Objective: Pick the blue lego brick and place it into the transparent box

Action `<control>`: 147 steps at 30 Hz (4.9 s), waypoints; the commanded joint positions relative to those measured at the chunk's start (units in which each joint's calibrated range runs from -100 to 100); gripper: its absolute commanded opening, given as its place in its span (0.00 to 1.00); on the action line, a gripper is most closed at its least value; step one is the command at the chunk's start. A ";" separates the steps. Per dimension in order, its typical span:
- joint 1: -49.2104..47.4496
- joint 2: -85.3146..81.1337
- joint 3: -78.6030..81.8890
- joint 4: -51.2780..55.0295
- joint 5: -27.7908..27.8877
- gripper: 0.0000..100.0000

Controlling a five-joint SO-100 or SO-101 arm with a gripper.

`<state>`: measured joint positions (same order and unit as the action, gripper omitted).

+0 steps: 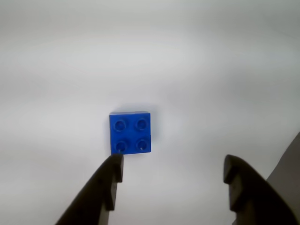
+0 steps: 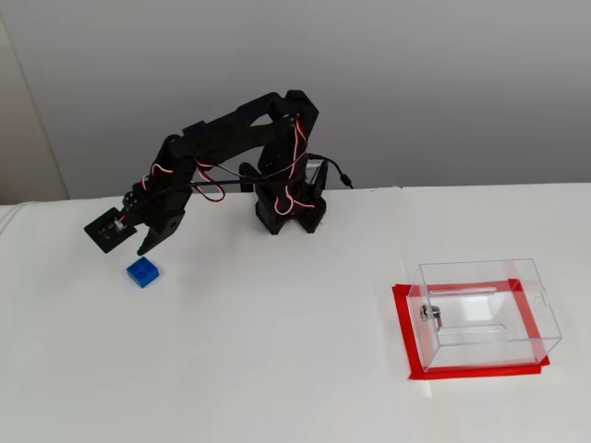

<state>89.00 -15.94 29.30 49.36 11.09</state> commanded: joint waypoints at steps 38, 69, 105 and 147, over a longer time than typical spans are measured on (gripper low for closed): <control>-6.81 15.56 -0.64 -15.24 3.89 0.26; -2.97 15.47 3.16 -10.11 4.20 0.26; -2.97 16.49 6.41 -14.72 4.15 0.15; -14.65 -16.60 5.51 -3.93 -3.99 0.10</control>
<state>76.18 -27.19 36.19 44.90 7.28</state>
